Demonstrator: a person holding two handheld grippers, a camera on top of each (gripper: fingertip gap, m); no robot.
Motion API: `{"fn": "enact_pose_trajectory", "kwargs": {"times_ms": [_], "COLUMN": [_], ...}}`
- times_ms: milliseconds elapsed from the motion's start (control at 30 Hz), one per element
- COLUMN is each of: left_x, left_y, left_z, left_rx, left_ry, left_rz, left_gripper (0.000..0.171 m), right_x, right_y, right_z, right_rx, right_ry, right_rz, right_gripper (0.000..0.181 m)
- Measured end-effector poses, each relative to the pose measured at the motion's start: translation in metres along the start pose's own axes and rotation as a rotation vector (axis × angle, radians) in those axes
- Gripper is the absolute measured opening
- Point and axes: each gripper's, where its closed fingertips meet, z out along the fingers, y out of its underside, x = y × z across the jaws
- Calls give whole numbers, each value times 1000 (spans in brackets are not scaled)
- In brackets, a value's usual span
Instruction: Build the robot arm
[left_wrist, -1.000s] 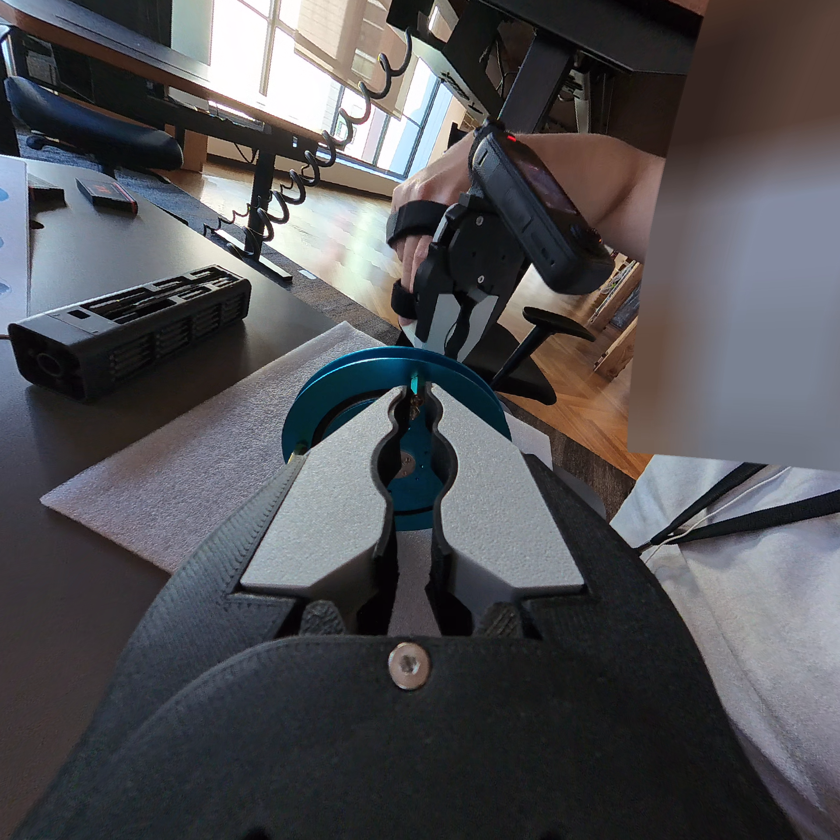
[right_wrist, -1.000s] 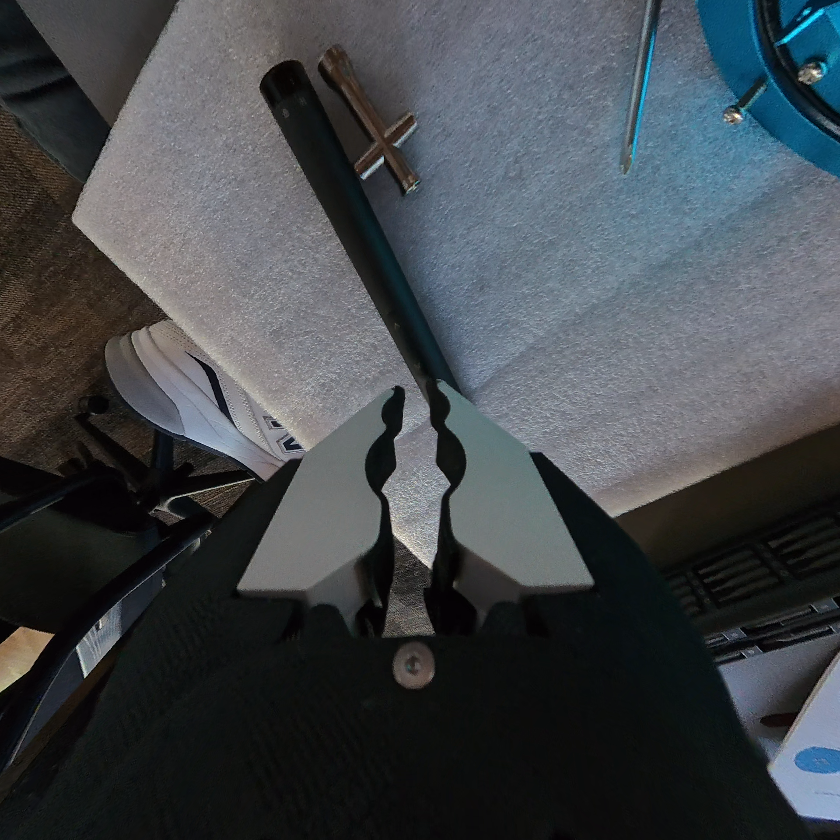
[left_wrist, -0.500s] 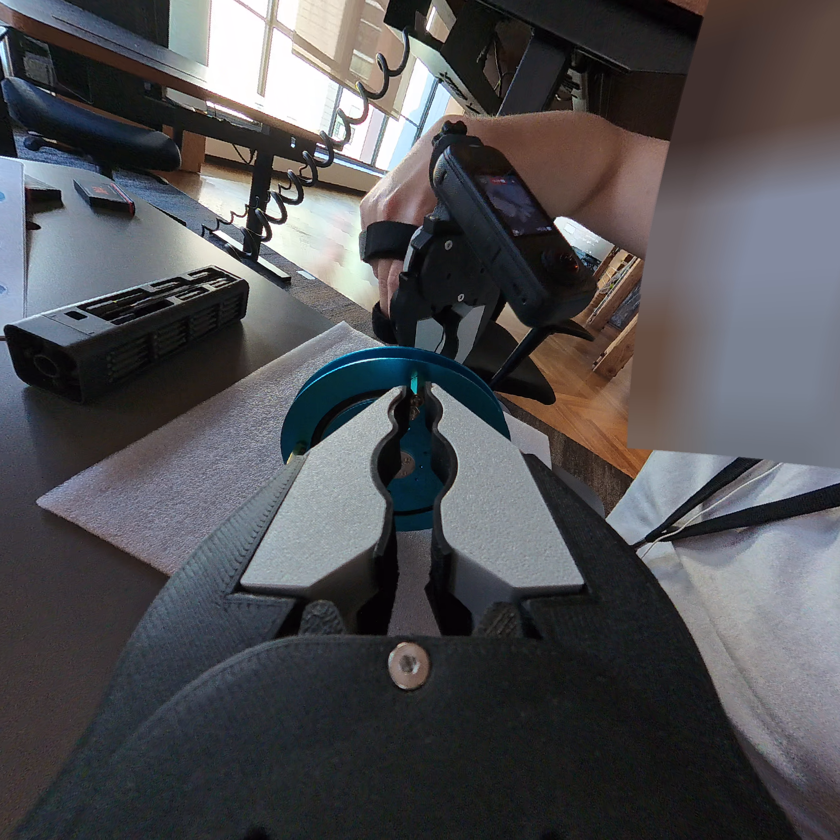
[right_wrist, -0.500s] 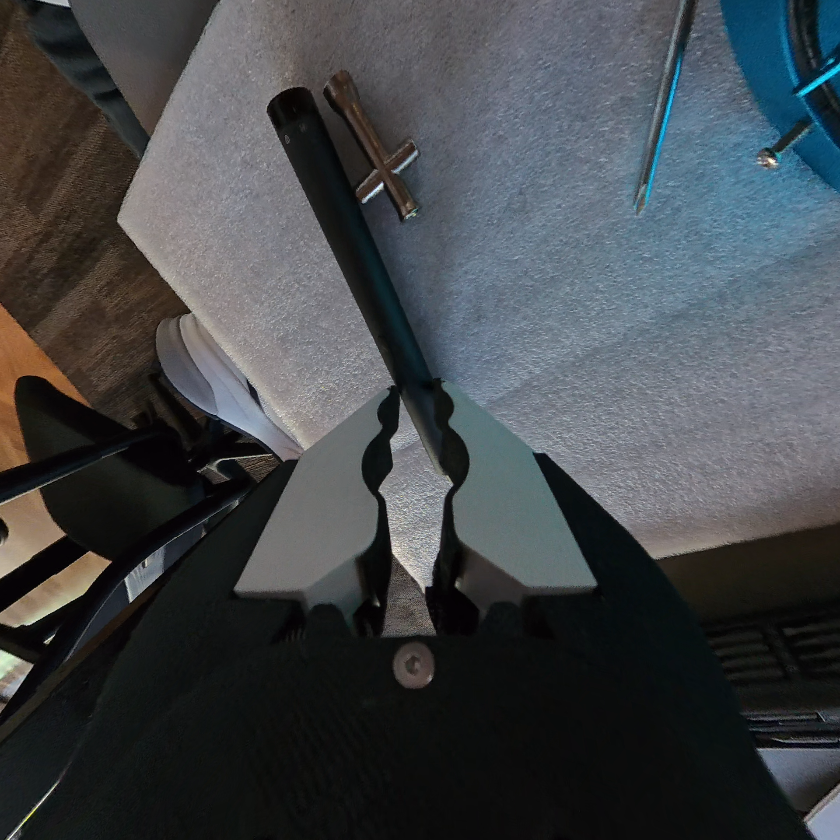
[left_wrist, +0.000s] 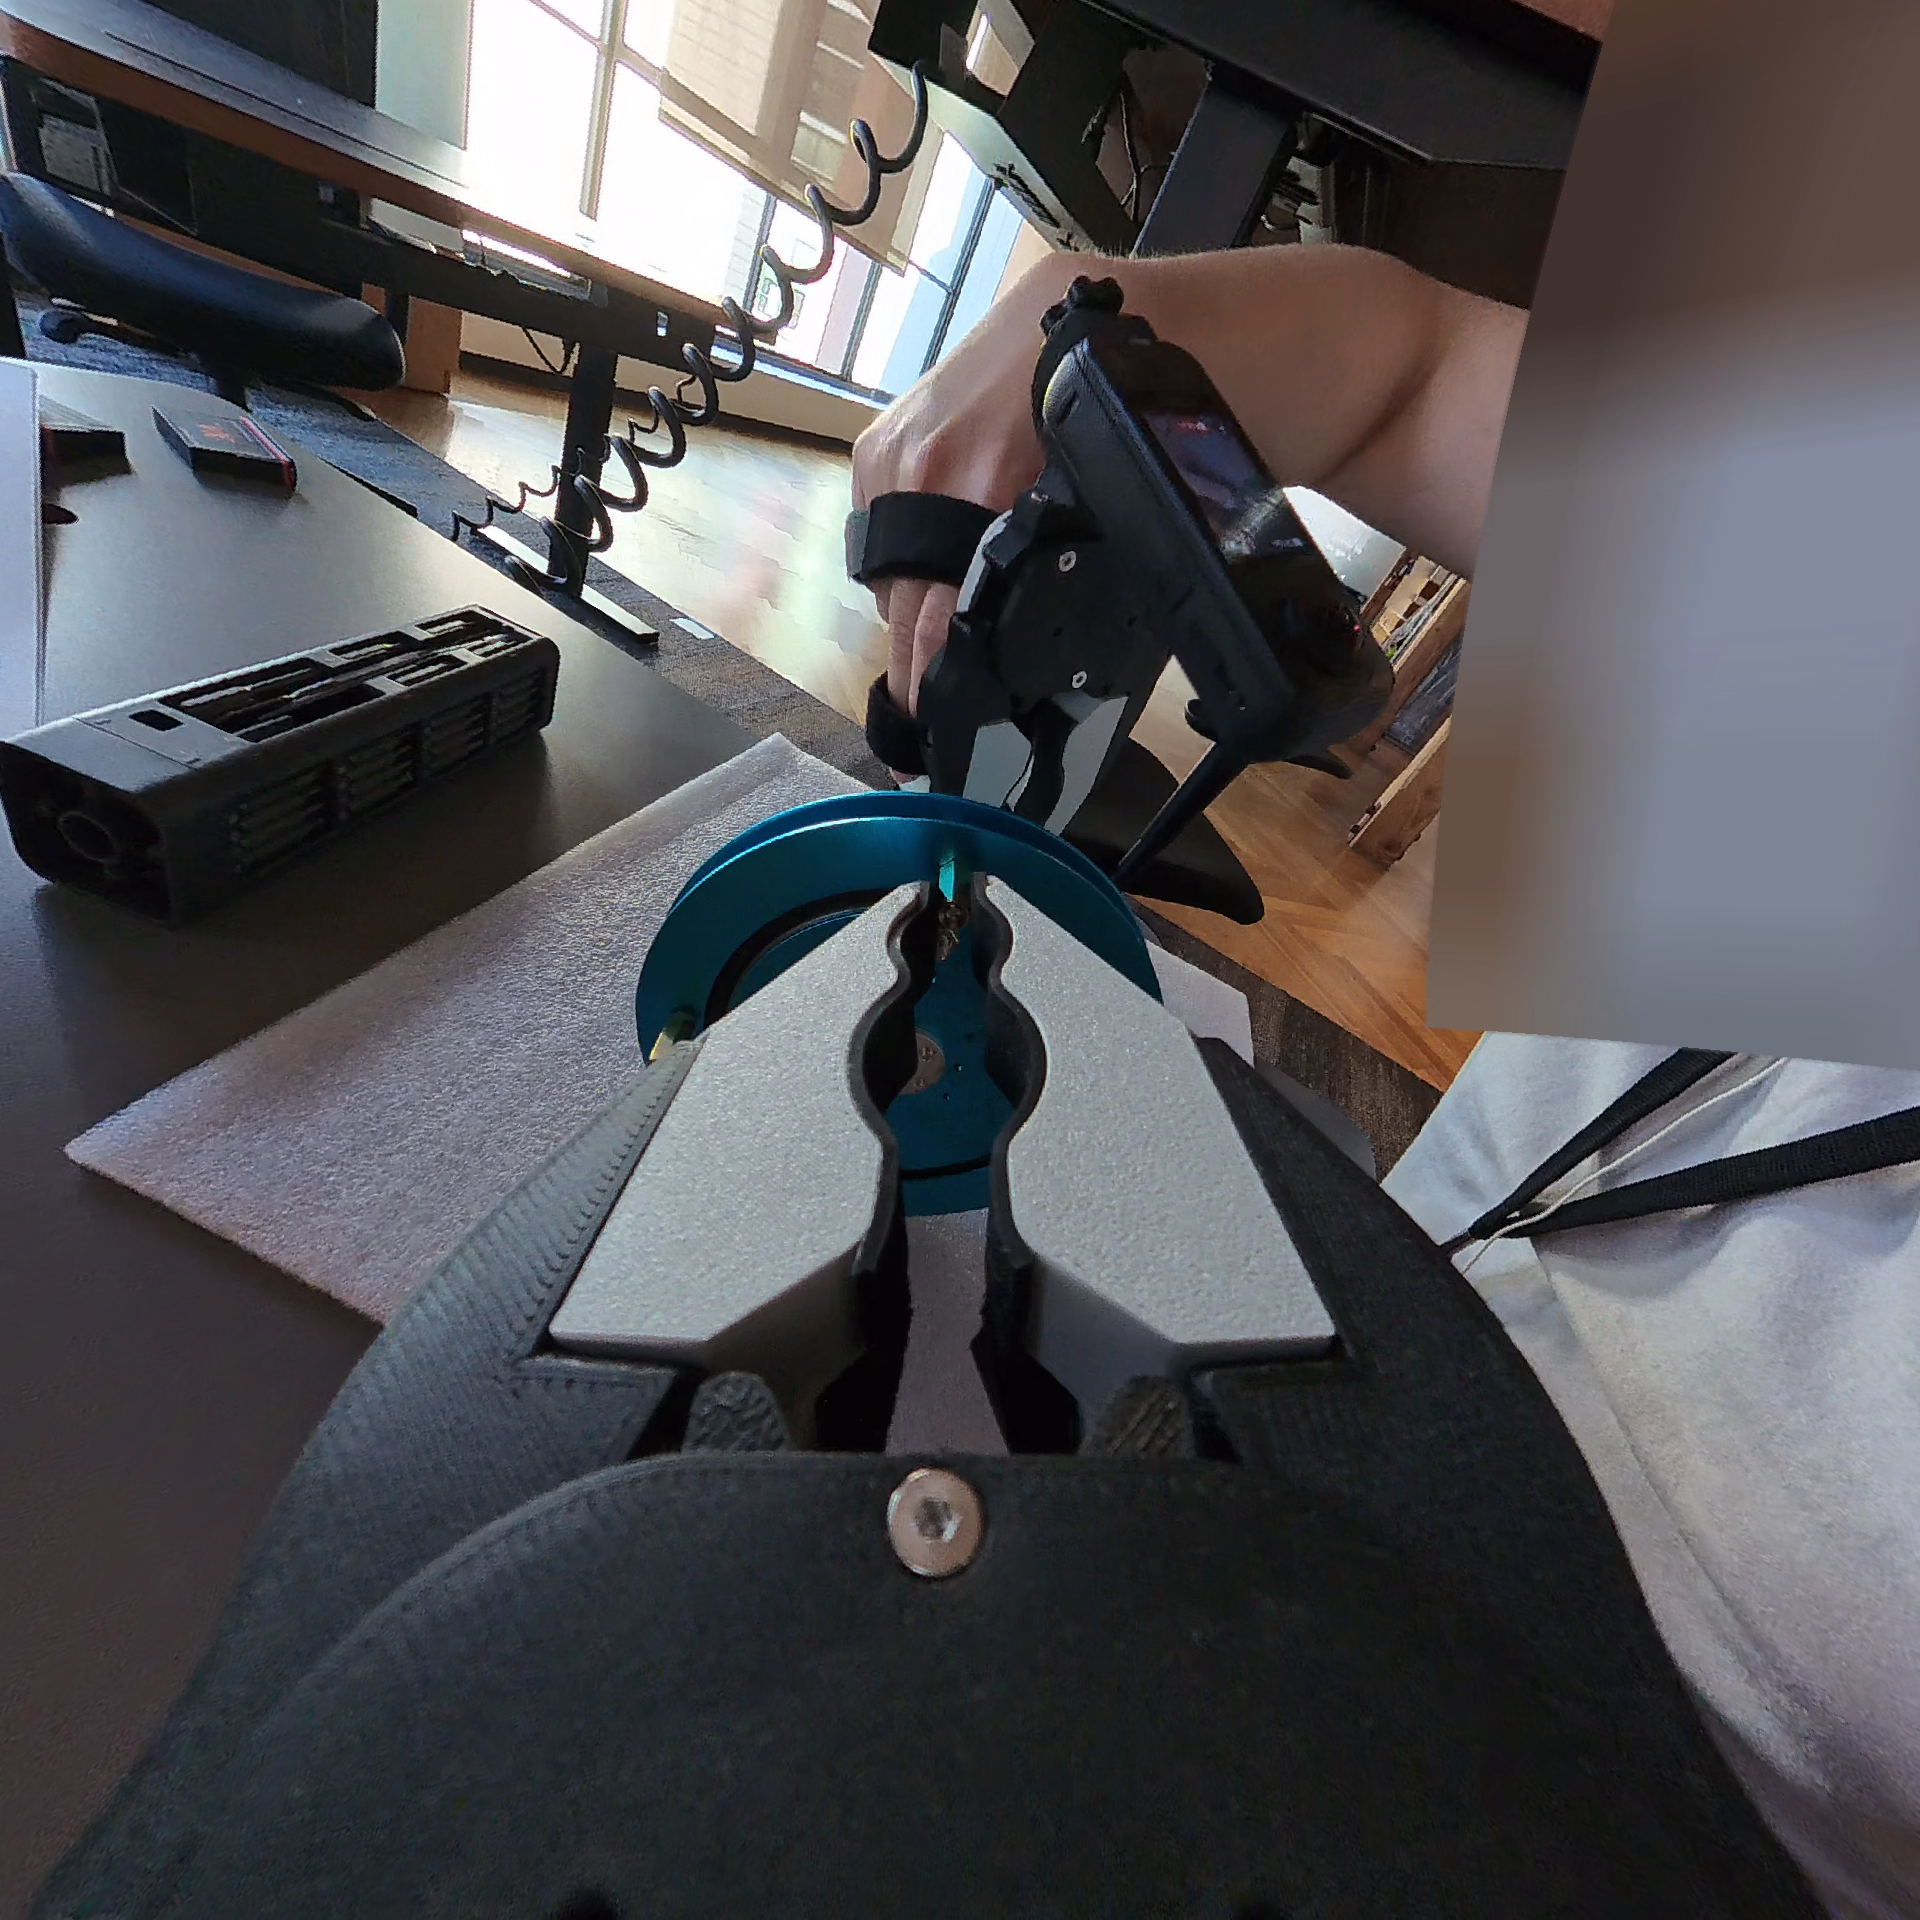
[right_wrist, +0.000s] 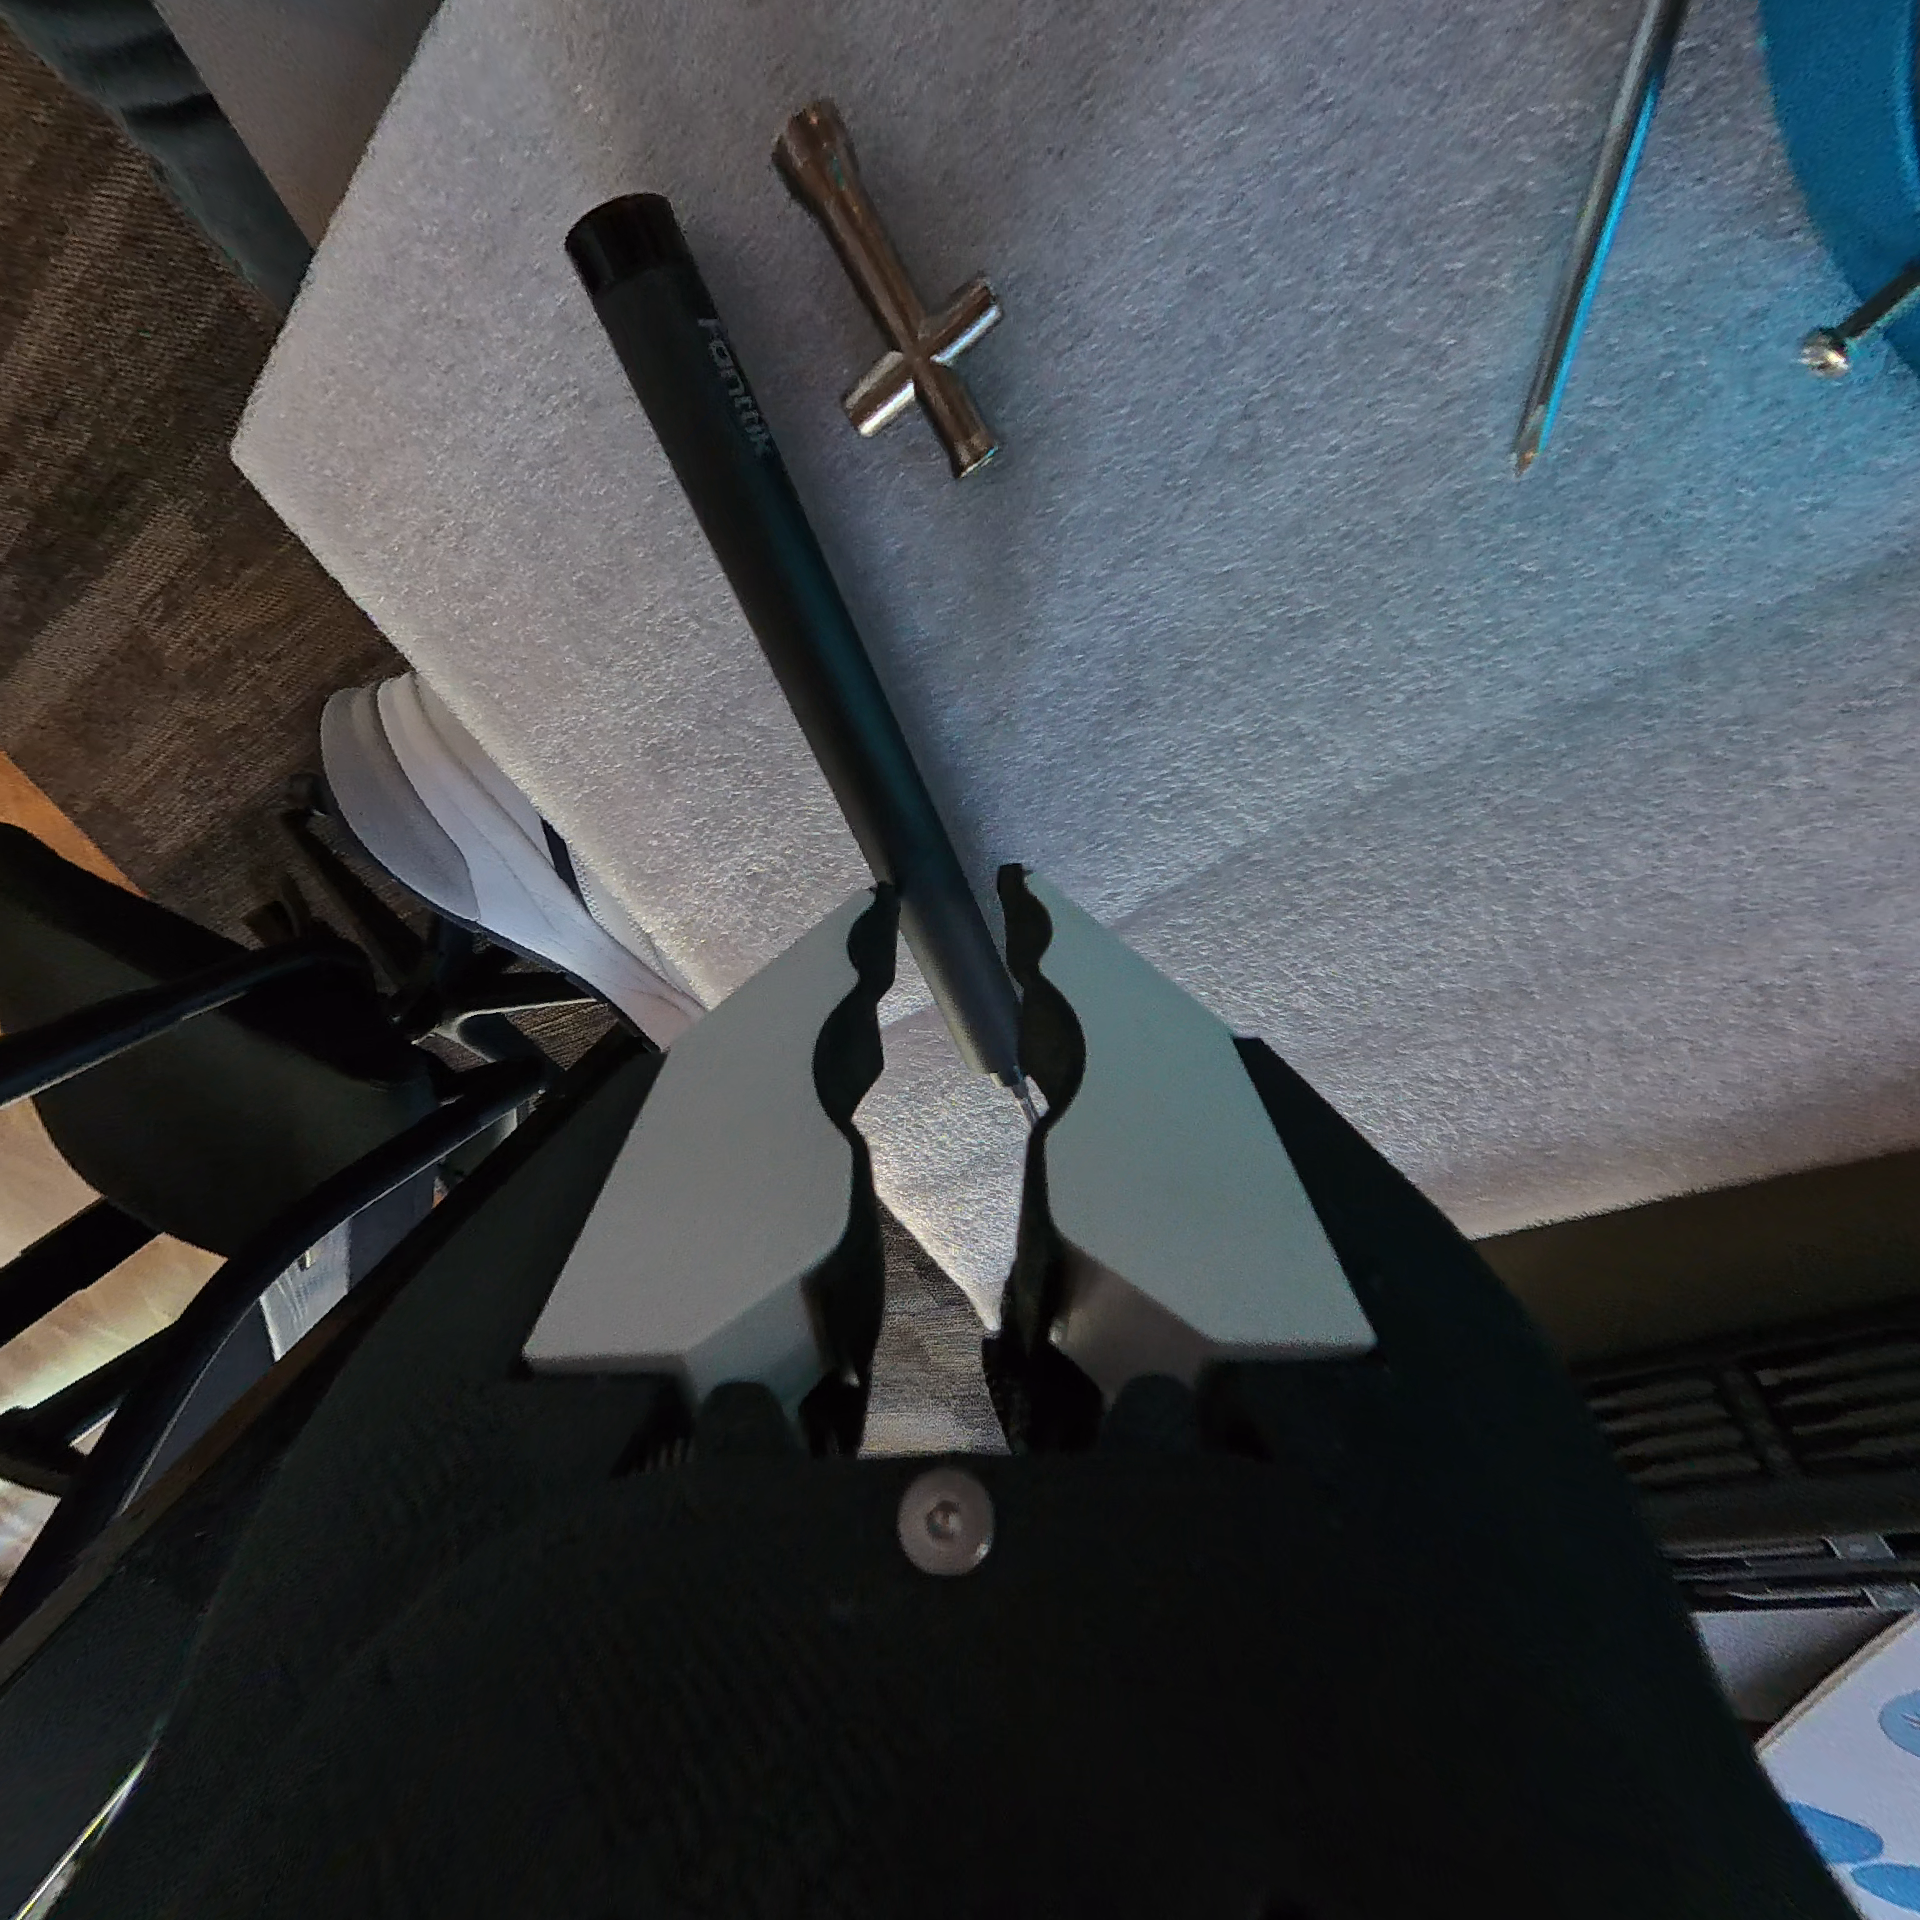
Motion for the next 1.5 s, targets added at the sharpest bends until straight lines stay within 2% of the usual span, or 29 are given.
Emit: {"fn": "enact_pose_trajectory", "kwargs": {"times_ms": [100, 233, 667, 833, 1233, 1500], "left_x": [0, 0, 1, 1, 2, 3], "left_y": [0, 0, 0, 0, 1, 1], "left_z": [0, 0, 0, 0, 0, 1], "left_rx": [0, 0, 3, 5, 2, -1], "left_ry": [0, 2, -3, -2, 5, 10], "left_rz": [1, 0, 2, 1, 2, 6], "left_gripper": [4, 4, 4, 4, 4, 4], "right_x": [1, 5, 10, 11, 2, -3], "right_y": [-1, -2, -2, -7, -2, -4], "right_z": [0, -5, -8, -10, 1, 5], "right_rx": [7, 38, 48, 79, 33, 17], "right_ry": [9, 31, 43, -61, -217, -156], "right_rz": [7, 26, 22, 36, 51, 5], "right_gripper": [20, 10, 18, 21, 15, 16]}}
